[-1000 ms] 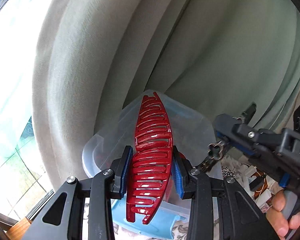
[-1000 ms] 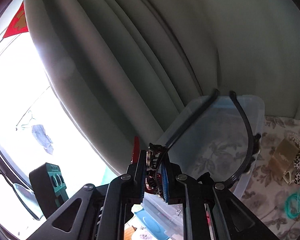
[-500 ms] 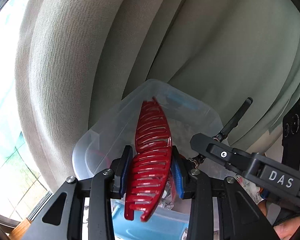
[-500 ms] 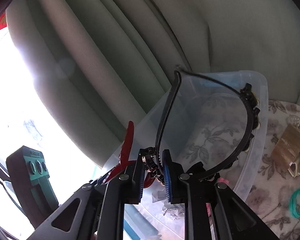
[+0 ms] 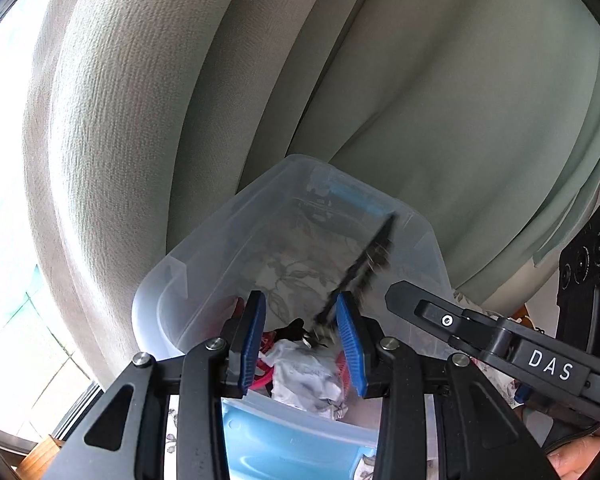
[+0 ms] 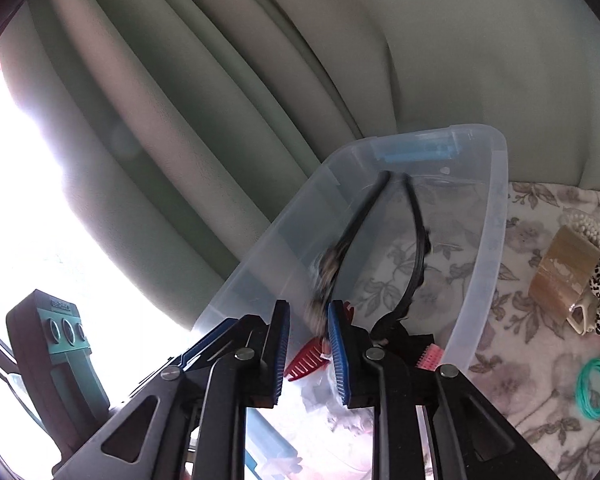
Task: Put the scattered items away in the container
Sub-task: 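Drop the claw and headband into the container by opening both tools, then withdraw both tools and reach toward the scrunchie and medicine box, then grasp the leopard scrunchie with the left tool while the right tool grasps the medicine box, then carry the scrunchie and medicine box toward the container with both tools, then lower the scrunchie and medicine box into the container and open both tools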
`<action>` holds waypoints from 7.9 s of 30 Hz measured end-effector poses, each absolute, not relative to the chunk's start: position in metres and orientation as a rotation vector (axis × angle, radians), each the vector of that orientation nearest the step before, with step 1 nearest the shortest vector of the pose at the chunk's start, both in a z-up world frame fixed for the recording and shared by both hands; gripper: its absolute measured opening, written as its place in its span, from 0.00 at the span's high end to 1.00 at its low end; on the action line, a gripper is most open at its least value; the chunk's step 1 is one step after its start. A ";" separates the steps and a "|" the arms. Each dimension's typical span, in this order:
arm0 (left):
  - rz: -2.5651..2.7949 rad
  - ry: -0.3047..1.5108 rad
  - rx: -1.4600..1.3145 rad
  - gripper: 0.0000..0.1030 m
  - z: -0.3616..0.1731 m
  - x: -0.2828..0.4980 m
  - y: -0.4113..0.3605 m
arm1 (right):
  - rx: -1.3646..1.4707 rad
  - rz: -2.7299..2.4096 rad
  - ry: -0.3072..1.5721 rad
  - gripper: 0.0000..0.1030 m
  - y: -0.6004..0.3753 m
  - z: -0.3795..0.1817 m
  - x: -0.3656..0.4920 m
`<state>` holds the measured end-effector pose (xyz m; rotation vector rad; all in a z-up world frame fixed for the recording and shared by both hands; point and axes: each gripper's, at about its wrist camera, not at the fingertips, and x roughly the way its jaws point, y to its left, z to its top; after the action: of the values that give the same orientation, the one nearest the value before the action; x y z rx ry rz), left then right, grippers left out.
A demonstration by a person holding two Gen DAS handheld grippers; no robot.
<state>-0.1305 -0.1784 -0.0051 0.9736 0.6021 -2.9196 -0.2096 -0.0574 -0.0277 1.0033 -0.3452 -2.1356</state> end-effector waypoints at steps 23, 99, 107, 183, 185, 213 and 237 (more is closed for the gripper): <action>-2.883 0.629 0.959 0.36 -0.001 -0.102 -0.171 | 1.002 -2.272 -0.287 0.53 -0.036 -0.002 -0.175; -3.188 -0.061 1.434 0.26 -0.050 -0.175 0.098 | 1.279 -2.624 -0.818 0.35 0.243 -0.115 -0.179; -3.185 -0.077 1.481 0.26 -0.071 -0.206 0.124 | 1.315 -2.781 -0.507 0.35 0.246 -0.112 -0.215; -3.362 0.340 0.977 0.91 0.061 -0.075 0.013 | 0.853 -2.893 -0.410 0.20 0.192 0.033 -0.096; -3.375 0.345 0.942 0.91 0.066 -0.067 0.010 | 0.831 -2.905 -0.394 0.20 0.191 0.041 -0.090; -3.170 0.657 0.709 0.91 0.072 -0.043 -0.113 | 0.777 -2.753 -0.135 0.20 0.077 0.067 -0.073; -2.984 0.808 0.822 0.91 0.011 -0.071 -0.185 | 0.932 -2.496 0.089 0.20 -0.041 0.018 -0.105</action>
<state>-0.0712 -0.1854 0.0112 0.8216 0.8084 -2.9837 -0.1051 -0.0409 0.0178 0.9324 0.0890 -2.4959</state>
